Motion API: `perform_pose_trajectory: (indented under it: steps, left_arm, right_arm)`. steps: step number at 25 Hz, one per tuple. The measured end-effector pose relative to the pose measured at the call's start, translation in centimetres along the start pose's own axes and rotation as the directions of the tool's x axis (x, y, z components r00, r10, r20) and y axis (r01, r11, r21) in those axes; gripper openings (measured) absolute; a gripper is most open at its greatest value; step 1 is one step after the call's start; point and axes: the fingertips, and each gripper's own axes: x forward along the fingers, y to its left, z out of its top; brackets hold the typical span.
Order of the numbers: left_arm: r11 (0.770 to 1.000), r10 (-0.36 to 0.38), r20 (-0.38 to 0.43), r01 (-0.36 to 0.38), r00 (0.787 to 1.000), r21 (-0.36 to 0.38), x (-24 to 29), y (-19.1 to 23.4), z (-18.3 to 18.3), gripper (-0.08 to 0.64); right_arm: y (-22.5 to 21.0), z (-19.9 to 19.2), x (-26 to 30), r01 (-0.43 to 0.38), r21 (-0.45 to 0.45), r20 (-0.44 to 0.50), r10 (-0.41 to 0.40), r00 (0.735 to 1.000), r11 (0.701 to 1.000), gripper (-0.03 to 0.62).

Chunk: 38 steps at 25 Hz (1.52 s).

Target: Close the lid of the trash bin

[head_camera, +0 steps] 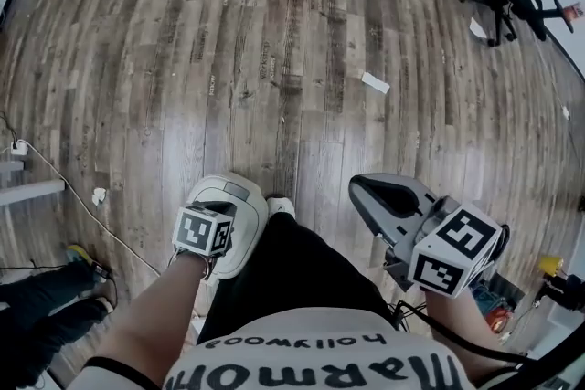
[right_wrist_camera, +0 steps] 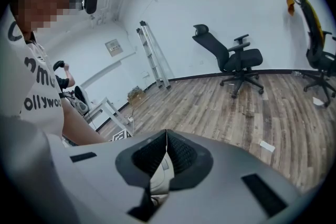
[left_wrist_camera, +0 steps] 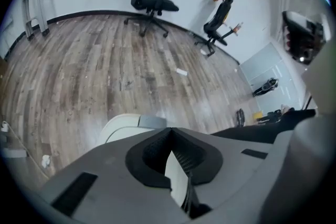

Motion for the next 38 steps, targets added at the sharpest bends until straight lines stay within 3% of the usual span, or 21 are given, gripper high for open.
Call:
perform_pose_trajectory:
  steps: [2,4,6,9,10,11,15,19,22,25,26,27,29,31,38]
  left_arm:
    - [0.997,-0.078,0.152,0.076,0.985,0.016,-4.1,-3.2,2.3,0.008]
    - [0.990,-0.128,0.334,0.102,0.934,0.096,-9.2,-5.8,6.0,0.008]
    - [0.976,-0.194,0.511,0.112,0.837,0.186,-15.6,-8.3,9.9,0.008]
    - [0.955,-0.296,0.712,0.211,0.636,0.209,-26.7,-11.8,12.8,0.008]
    - [0.952,-0.306,0.749,0.213,0.588,0.222,-30.0,-12.6,12.8,0.006]
    - [0.951,-0.309,0.770,0.183,0.559,0.248,-33.0,-13.3,12.3,0.006]
    - [0.929,-0.315,0.811,-0.017,0.494,0.371,-42.5,-15.1,7.1,0.008]
    - [0.917,-0.336,0.849,-0.065,0.408,0.394,-49.1,-15.3,1.6,0.008]
    - [0.929,-0.337,0.869,-0.020,0.363,0.369,-52.0,-14.8,-1.5,0.008]
    - [0.940,-0.341,0.898,0.119,0.280,0.320,-54.5,-14.7,-3.5,0.008]
    - [0.943,-0.332,0.904,0.125,0.268,0.309,-55.1,-14.7,-4.0,0.008]
    - [0.948,-0.318,0.909,0.102,0.271,0.301,-55.4,-14.8,-4.4,0.008]
    - [0.958,-0.284,0.913,0.036,0.294,0.286,-55.6,-14.9,-5.0,0.008]
    - [0.960,-0.267,0.916,0.001,0.298,0.280,-55.6,-15.2,-5.5,0.008]
    - [0.963,-0.243,0.914,-0.035,0.326,0.269,-54.2,-16.3,-6.5,0.008]
  right_arm:
    - [2.7,1.9,-0.3,-0.033,-0.022,0.005,0.033,0.999,0.999,0.011]
    - [5.4,4.0,-0.3,-0.061,-0.065,0.035,0.064,0.997,0.996,0.011]
    - [8.3,6.1,-0.3,-0.095,-0.112,0.078,0.104,0.991,0.989,0.011]
    - [13.9,8.4,-1.2,-0.141,-0.160,0.135,0.164,0.977,0.977,0.011]
    - [15.7,8.8,-1.6,-0.142,-0.177,0.154,0.170,0.973,0.974,0.011]
    - [17.5,9.1,-2.0,-0.135,-0.194,0.177,0.170,0.969,0.972,0.011]
    - [24.2,9.1,-3.5,-0.081,-0.229,0.296,0.149,0.943,0.970,0.011]
    - [29.8,7.7,-5.0,-0.035,-0.219,0.379,0.117,0.918,0.975,0.011]
    - [33.4,7.1,-6.8,-0.030,-0.211,0.434,0.121,0.893,0.977,0.011]
    - [36.0,6.9,-8.2,-0.028,-0.228,0.458,0.133,0.879,0.973,0.011]
    - [36.5,6.8,-8.5,-0.028,-0.230,0.455,0.133,0.880,0.973,0.011]
    - [36.9,6.6,-8.7,-0.027,-0.231,0.451,0.132,0.883,0.973,0.011]
    - [37.3,6.3,-9.2,-0.021,-0.243,0.443,0.130,0.887,0.970,0.011]
    - [37.6,5.9,-9.5,-0.009,-0.275,0.431,0.132,0.893,0.961,0.009]
    - [37.1,4.8,-9.9,-0.020,-0.297,0.392,0.141,0.909,0.955,0.009]
